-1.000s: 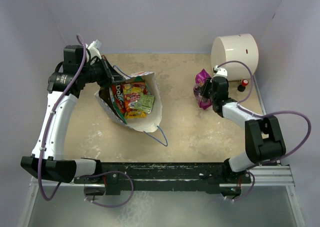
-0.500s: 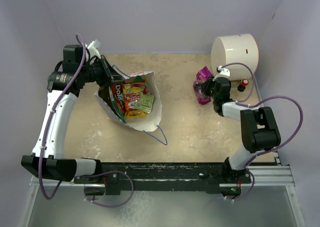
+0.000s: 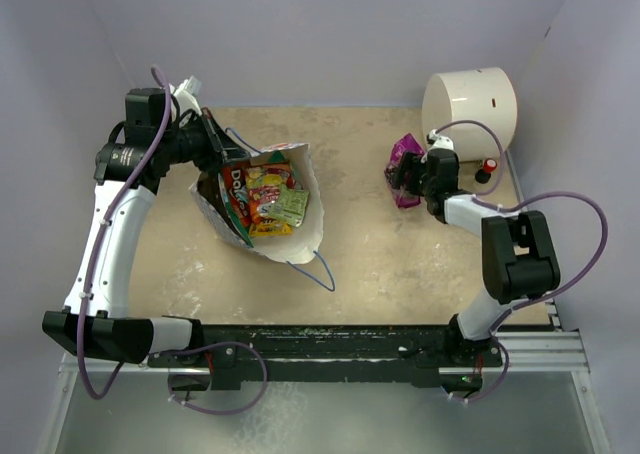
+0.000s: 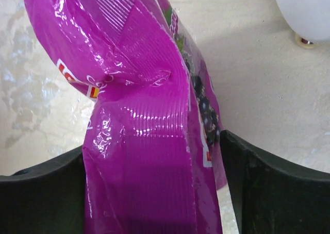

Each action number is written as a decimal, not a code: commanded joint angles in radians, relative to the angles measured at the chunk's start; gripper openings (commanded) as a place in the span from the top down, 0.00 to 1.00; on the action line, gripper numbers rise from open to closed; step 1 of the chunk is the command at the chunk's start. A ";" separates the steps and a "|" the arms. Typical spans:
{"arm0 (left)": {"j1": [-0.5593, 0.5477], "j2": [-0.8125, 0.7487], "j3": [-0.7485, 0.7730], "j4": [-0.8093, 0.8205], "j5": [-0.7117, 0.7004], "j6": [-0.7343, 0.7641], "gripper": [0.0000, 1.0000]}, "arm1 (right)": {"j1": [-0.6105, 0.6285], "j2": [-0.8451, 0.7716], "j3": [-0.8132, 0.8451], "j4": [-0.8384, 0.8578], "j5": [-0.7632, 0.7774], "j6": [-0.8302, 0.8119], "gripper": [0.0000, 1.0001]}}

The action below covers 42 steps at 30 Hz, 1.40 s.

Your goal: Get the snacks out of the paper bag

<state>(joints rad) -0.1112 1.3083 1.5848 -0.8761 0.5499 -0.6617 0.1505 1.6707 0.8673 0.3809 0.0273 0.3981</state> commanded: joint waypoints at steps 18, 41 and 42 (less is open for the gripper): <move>0.019 -0.053 -0.008 0.059 0.036 0.034 1.00 | 0.058 -0.581 -0.019 -0.240 -0.358 -0.165 0.00; 0.019 -0.061 -0.003 0.032 0.042 -0.002 1.00 | 0.836 -0.113 0.271 0.382 -0.162 -0.149 0.30; 0.019 -0.062 -0.004 0.032 0.042 -0.005 1.00 | 0.839 -0.095 0.284 0.387 -0.164 -0.140 0.31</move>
<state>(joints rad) -0.0982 1.2831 1.5726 -0.8547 0.5724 -0.6502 0.9783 1.5589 1.0512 0.6380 -0.2039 0.2363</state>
